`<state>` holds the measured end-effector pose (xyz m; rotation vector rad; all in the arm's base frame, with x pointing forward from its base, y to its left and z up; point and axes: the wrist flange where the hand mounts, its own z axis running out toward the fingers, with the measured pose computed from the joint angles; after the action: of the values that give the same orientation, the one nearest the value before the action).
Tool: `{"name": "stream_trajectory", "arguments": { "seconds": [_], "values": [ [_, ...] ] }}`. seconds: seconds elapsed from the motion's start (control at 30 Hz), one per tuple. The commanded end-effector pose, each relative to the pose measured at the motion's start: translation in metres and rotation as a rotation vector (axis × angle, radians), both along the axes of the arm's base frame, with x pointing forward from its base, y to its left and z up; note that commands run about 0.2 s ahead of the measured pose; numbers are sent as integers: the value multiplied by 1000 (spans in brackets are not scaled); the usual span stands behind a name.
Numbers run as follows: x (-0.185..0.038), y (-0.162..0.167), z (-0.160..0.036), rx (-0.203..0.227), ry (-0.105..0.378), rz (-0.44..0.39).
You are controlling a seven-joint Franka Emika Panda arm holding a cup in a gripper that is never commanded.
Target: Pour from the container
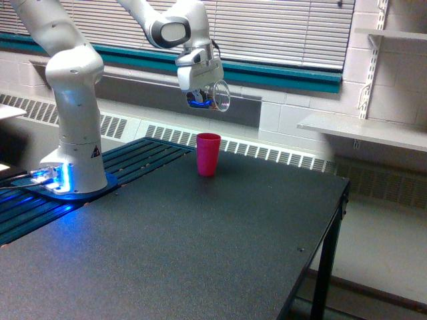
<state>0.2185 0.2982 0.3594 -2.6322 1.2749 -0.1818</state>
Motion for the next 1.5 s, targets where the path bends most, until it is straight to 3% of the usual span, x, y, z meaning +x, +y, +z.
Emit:
{"name": "stream_trajectory", "arguments": {
  "seconds": [0.03,0.47,0.87,1.33,1.5],
  "values": [
    [3,9,1,41,2,-2],
    [2,23,-8,107,38,-1],
    [-3,24,-12,88,55,-33],
    [-31,21,-20,122,64,-62],
    [-43,18,-25,133,86,-66]
  ]
}}
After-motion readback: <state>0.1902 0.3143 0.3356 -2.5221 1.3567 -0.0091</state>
